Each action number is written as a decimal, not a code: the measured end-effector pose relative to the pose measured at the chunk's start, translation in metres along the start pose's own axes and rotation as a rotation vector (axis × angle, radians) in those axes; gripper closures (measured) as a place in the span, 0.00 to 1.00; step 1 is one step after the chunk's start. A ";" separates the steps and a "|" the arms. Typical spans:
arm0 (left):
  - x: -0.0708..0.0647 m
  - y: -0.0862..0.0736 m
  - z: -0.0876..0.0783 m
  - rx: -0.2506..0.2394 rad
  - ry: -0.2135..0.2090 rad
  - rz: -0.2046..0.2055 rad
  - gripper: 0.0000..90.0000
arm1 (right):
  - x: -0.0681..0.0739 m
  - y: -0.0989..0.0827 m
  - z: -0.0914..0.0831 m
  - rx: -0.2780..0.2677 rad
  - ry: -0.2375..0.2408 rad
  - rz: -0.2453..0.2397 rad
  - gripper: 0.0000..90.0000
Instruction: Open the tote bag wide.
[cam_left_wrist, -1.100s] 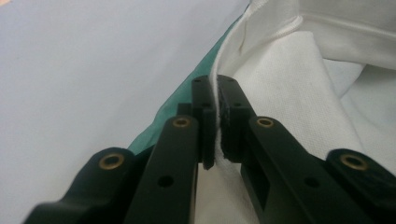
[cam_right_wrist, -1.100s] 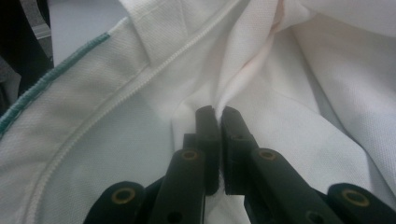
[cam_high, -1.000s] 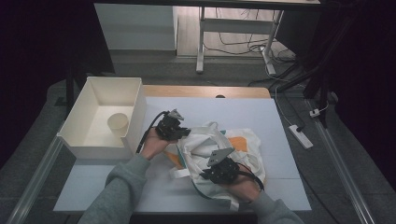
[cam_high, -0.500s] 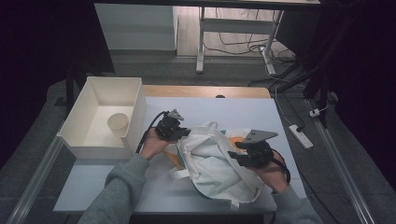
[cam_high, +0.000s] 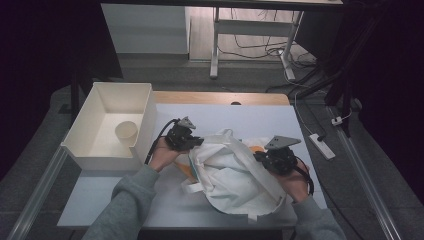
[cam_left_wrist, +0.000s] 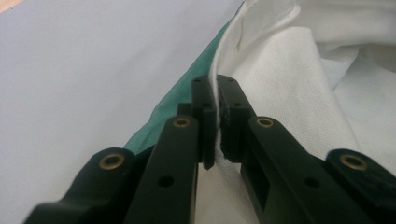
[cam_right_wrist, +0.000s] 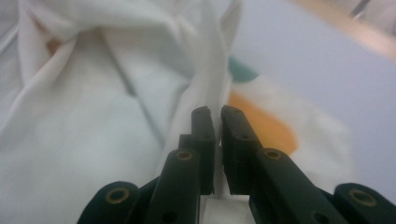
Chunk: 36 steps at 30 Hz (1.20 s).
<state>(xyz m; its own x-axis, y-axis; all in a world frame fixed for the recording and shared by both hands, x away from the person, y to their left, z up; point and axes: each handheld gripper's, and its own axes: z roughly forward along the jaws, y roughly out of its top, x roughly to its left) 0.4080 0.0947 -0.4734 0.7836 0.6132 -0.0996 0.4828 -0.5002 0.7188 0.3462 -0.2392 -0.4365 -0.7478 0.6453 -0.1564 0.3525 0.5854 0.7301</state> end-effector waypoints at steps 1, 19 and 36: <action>0.000 0.000 0.000 0.000 -0.001 0.001 0.95 | -0.002 0.003 -0.004 -0.030 -0.025 0.007 0.94; -0.006 0.003 0.006 -0.007 -0.015 0.014 0.95 | -0.052 0.003 0.024 -0.060 -0.203 0.060 0.94; -0.012 0.000 0.021 0.039 -0.037 0.027 0.95 | -0.058 -0.025 0.050 0.043 -0.190 0.066 0.94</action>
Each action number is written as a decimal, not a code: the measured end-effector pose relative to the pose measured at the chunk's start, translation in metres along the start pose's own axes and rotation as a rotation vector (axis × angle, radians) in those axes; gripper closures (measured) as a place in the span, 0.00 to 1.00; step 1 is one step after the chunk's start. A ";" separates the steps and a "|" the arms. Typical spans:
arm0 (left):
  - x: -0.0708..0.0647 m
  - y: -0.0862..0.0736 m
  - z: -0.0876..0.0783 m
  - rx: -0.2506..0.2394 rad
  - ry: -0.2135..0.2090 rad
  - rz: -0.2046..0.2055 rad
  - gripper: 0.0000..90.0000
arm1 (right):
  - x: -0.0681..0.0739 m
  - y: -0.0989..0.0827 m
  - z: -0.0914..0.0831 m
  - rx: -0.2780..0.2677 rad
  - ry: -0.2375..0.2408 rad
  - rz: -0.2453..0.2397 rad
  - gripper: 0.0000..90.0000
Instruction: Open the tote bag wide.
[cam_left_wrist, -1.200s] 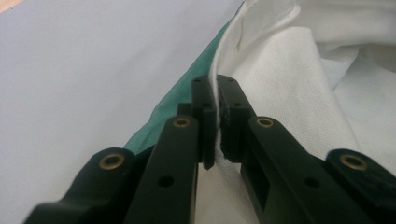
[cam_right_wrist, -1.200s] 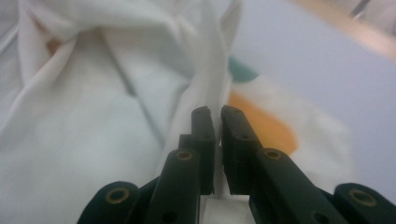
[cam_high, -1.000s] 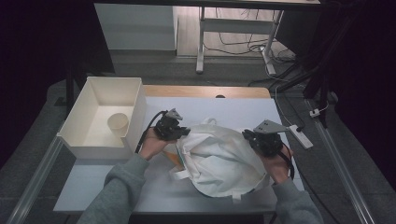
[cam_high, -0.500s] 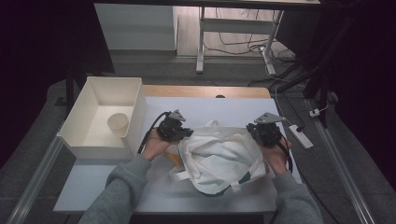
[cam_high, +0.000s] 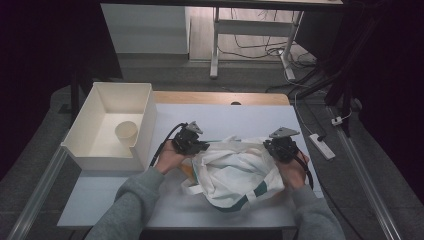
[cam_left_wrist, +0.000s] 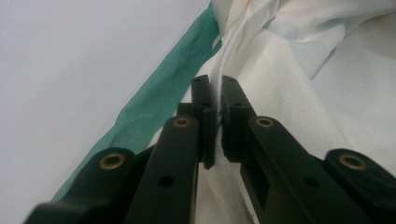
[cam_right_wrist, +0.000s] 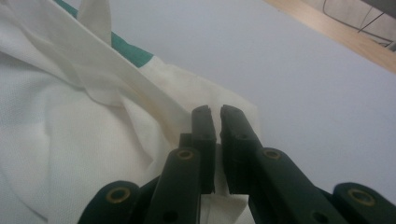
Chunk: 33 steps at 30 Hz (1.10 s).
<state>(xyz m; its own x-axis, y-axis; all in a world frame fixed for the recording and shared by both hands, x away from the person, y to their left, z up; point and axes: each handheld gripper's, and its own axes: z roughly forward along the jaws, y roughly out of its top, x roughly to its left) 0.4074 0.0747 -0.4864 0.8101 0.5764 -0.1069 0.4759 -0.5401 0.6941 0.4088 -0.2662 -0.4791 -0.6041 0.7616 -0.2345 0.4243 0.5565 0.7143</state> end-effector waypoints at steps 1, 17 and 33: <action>0.001 0.000 0.000 0.000 -0.005 -0.002 0.95 | -0.001 -0.001 0.000 -0.005 0.007 0.006 0.94; 0.002 -0.006 0.010 0.030 -0.024 -0.019 0.95 | 0.000 -0.009 0.003 0.005 0.024 0.017 0.94; -0.001 -0.004 0.004 0.012 0.006 0.002 0.95 | 0.036 0.024 -0.057 -0.185 0.170 -0.059 0.64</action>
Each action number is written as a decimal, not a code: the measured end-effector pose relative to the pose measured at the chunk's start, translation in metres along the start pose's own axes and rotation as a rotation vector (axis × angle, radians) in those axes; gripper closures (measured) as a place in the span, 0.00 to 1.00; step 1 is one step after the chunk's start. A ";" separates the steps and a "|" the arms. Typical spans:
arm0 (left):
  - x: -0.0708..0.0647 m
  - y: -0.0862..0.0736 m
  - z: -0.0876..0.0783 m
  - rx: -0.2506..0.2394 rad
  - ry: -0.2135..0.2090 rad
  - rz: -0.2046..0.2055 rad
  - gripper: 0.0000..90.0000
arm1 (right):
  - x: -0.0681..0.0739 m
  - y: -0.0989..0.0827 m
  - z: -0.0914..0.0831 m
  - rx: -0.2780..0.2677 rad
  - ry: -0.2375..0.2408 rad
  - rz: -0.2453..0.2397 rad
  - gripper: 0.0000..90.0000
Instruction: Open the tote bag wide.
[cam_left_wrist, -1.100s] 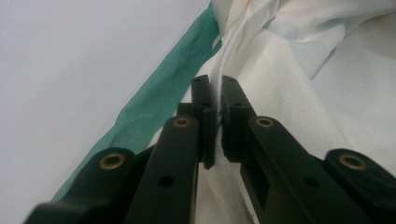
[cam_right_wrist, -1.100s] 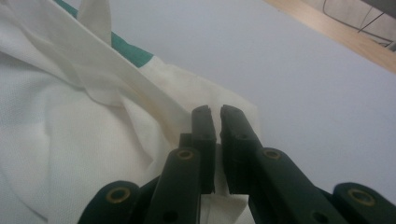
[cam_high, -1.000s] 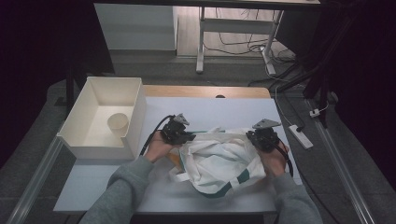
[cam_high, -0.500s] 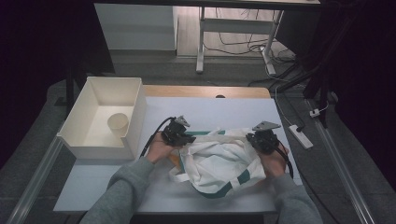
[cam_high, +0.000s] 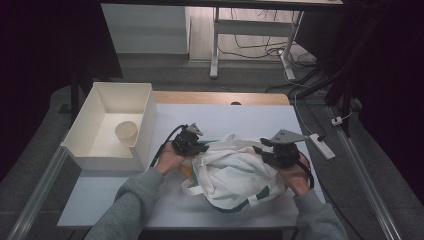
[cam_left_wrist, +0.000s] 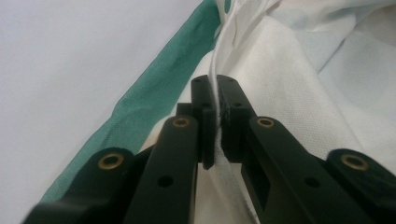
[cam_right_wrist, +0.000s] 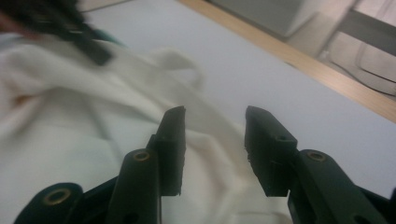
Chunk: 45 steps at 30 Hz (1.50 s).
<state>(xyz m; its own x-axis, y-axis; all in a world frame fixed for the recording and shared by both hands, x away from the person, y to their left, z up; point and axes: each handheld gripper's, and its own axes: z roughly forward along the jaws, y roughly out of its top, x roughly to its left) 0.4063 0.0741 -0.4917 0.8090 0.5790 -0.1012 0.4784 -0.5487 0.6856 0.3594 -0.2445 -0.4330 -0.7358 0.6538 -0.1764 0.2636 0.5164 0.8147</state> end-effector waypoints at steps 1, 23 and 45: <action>0.000 0.000 0.000 -0.002 0.001 0.002 0.95 | 0.007 0.004 0.001 0.010 0.031 -0.012 0.63; 0.001 0.000 0.001 0.000 -0.005 -0.001 0.94 | 0.073 0.015 0.068 0.259 0.331 -0.093 0.58; -0.001 0.000 0.000 0.006 0.023 0.006 0.95 | 0.088 0.002 0.069 0.334 0.306 -0.212 0.99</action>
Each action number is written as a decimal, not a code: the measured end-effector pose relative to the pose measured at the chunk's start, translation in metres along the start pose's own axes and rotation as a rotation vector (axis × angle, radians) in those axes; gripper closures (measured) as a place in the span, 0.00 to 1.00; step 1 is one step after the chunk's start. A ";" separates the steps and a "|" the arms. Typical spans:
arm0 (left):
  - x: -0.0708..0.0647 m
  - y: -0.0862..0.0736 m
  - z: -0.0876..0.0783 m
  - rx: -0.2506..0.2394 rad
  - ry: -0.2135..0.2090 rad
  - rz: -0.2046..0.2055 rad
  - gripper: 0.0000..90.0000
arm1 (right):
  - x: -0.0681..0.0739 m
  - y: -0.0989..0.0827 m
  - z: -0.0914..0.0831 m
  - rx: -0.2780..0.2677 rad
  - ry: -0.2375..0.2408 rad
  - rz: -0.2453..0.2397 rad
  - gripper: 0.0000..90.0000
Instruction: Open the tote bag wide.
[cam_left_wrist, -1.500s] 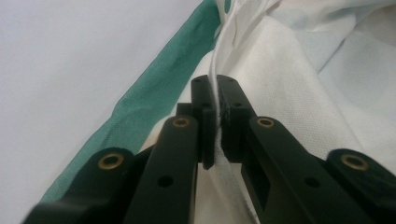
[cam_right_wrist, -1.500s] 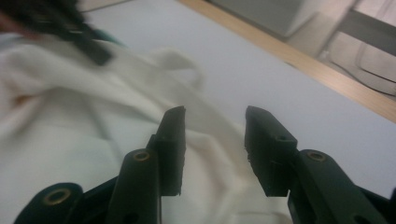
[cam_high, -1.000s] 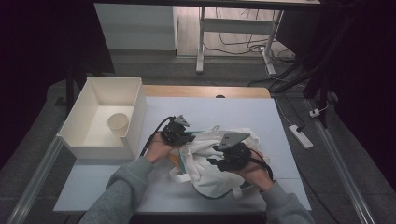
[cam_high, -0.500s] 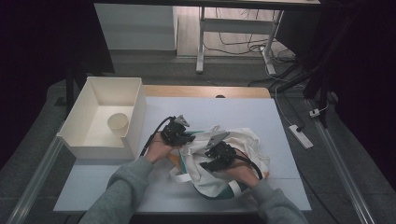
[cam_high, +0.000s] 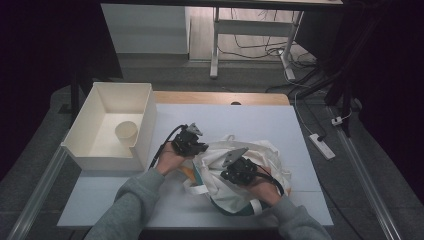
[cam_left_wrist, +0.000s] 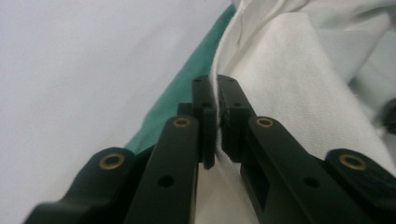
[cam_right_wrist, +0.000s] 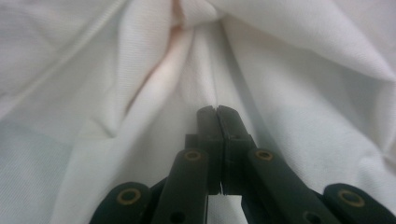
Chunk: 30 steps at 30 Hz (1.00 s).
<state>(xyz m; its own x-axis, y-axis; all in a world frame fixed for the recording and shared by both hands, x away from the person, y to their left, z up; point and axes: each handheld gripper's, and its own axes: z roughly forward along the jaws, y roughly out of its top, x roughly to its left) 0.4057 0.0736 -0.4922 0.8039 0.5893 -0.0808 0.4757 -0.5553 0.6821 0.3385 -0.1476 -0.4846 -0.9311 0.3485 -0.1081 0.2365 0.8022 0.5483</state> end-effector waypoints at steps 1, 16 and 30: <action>-0.001 0.000 0.000 0.000 0.000 0.003 0.95 | 0.001 -0.002 -0.003 -0.003 0.003 -0.003 0.99; -0.018 0.010 -0.014 -0.053 0.011 0.055 0.84 | 0.004 -0.020 0.009 0.000 0.053 0.062 0.99; -0.055 0.030 -0.016 0.021 -0.077 0.182 0.65 | 0.004 -0.021 0.009 -0.013 0.051 0.065 0.99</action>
<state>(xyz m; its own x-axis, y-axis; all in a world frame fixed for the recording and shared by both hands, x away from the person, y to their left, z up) 0.3705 0.0338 -0.4557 0.9019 0.4317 -0.0134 0.3266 -0.6614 0.6752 0.3319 -0.1587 -0.5039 -0.9269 0.3742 -0.0301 0.2936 0.7724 0.5632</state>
